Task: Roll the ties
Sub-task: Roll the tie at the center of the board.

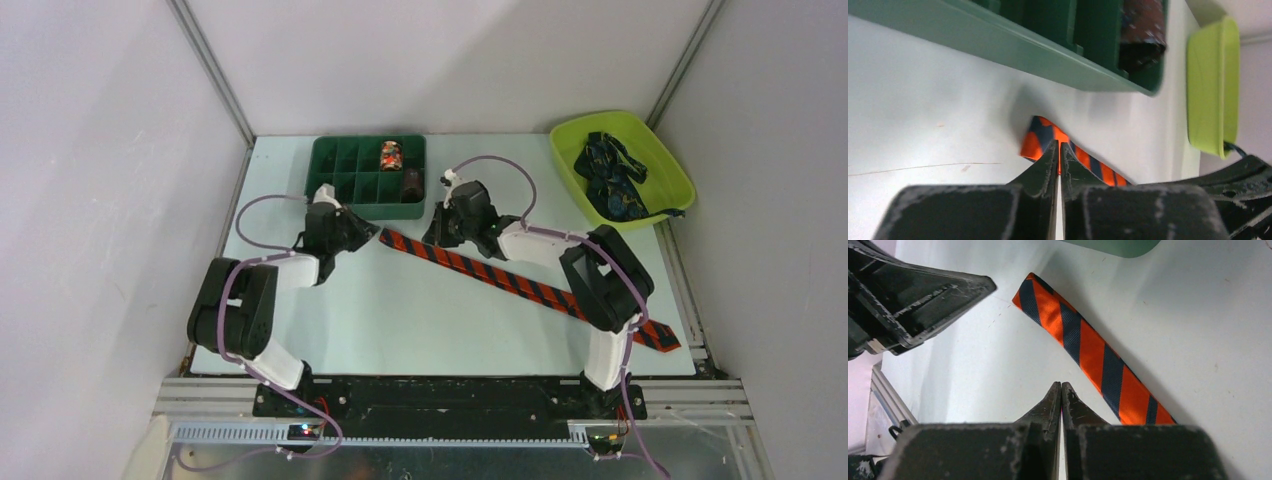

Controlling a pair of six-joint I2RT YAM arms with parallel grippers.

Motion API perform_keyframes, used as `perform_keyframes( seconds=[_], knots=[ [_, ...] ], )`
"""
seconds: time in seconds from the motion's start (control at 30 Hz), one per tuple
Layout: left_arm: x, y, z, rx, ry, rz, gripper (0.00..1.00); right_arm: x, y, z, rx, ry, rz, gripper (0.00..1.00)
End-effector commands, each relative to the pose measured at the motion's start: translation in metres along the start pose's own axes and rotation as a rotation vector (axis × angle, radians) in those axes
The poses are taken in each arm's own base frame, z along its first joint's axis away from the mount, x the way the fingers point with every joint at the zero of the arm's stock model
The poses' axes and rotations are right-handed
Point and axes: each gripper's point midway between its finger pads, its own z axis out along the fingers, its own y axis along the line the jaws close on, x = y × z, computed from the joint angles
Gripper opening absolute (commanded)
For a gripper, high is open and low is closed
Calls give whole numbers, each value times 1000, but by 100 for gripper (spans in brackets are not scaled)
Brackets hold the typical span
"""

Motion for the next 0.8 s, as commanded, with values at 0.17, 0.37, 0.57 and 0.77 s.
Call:
perform_keyframes(
  seconds=[0.17,0.37,0.57,0.77],
  knots=[
    [-33,34,-12,-147,-118,-53,0,-10,-2,37,7,-12,-5,0],
    [-31,44,1,-183,-82,-43,0,-4,-8,55,14,26,7,0],
    [-21,56,14,-202,-41,-47,0,-1,-5,63,-15,45,9,0],
    [-13,54,25,-167,0,-48,0,4,-5,71,-23,74,13,0]
  ],
)
